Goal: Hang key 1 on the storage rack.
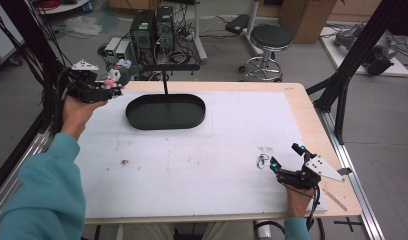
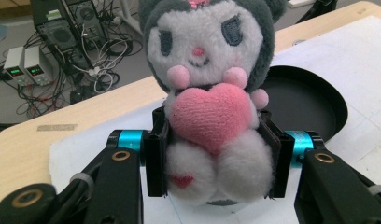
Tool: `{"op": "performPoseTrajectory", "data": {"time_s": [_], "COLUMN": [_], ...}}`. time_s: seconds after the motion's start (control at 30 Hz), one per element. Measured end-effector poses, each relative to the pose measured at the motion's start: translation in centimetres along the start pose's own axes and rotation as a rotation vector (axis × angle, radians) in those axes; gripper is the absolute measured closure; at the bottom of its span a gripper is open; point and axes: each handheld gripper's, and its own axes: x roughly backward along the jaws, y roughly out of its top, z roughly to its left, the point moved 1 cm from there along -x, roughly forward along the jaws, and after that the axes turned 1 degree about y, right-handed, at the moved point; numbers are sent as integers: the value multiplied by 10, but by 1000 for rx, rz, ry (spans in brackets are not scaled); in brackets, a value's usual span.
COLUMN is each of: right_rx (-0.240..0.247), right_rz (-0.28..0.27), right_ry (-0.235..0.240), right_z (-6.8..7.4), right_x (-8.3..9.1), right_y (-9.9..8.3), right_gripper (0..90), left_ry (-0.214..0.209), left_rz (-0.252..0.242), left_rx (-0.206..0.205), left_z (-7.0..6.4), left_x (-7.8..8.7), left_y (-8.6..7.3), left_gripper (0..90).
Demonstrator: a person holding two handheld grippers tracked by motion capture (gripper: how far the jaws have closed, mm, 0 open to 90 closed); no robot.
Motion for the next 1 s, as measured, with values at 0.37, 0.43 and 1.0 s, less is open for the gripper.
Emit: {"op": "performPoseTrajectory", "data": {"time_s": [0.37,0.43,1.0], "right_rx": [1,1,2], "right_rz": [-2,0,1], "right_ry": [-1,-1,-2], "right_z": [0,0,0], "right_x": [0,0,0], "right_y": [0,0,0], "right_gripper": [23,24,24], "left_ry": [4,8,74], "left_rz": [-23,-24,-44], "left_rx": [26,26,55], "left_z": [1,2,10], "left_x": [-6,-6,-17], "left_y": [1,1,-2], "left_gripper": [540,540,539]}}
